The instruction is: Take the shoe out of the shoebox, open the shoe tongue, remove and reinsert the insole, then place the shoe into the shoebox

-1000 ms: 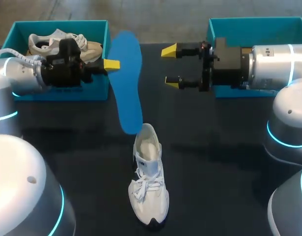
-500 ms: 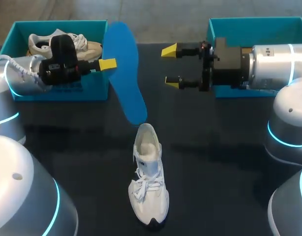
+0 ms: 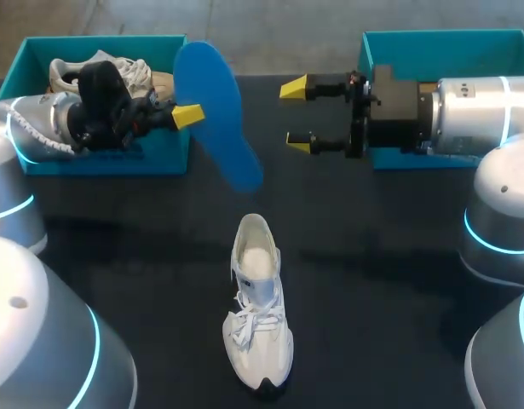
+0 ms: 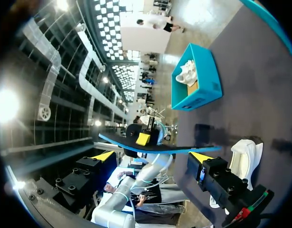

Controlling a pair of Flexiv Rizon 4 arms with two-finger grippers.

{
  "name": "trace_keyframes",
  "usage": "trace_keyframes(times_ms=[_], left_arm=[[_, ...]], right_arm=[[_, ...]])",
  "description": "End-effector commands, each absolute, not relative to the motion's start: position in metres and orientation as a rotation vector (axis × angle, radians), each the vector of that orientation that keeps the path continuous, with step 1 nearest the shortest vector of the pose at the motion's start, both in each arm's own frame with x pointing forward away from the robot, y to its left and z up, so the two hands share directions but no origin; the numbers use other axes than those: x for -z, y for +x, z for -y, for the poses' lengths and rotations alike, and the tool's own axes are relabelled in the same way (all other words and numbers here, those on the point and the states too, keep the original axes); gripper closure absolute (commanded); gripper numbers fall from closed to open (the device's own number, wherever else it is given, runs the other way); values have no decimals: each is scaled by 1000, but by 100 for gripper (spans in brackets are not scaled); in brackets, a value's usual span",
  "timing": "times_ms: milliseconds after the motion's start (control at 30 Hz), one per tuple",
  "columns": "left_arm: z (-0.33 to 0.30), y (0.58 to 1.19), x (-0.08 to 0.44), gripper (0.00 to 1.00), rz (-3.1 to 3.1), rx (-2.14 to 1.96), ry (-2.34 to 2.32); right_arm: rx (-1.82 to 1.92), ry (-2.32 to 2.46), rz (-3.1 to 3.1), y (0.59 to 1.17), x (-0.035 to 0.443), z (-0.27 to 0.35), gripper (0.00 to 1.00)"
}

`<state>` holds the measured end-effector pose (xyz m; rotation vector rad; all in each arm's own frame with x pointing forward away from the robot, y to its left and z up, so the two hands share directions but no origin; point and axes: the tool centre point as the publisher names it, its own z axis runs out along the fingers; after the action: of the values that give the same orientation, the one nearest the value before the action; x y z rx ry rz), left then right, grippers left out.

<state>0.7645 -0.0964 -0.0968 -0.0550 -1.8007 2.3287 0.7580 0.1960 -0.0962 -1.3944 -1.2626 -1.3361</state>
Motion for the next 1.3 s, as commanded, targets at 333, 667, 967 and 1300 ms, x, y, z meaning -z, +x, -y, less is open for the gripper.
trace_keyframes(times_ms=[333,667,967,1300], left_arm=[[96,763,99,100,1945,-2610,-688],[96,767,95,100,2048,-2740,-986],[96,767,95,100,2048,-2740,-986],[96,761,85,100,1996,-2726,-1580]], right_arm=[[1336,-1399,1263,758,97,-199,0],[1336,-1399,1263,758,97,-199,0],[1336,-1399,1263,758,97,-199,0],[1336,-1399,1263,758,97,-199,0]])
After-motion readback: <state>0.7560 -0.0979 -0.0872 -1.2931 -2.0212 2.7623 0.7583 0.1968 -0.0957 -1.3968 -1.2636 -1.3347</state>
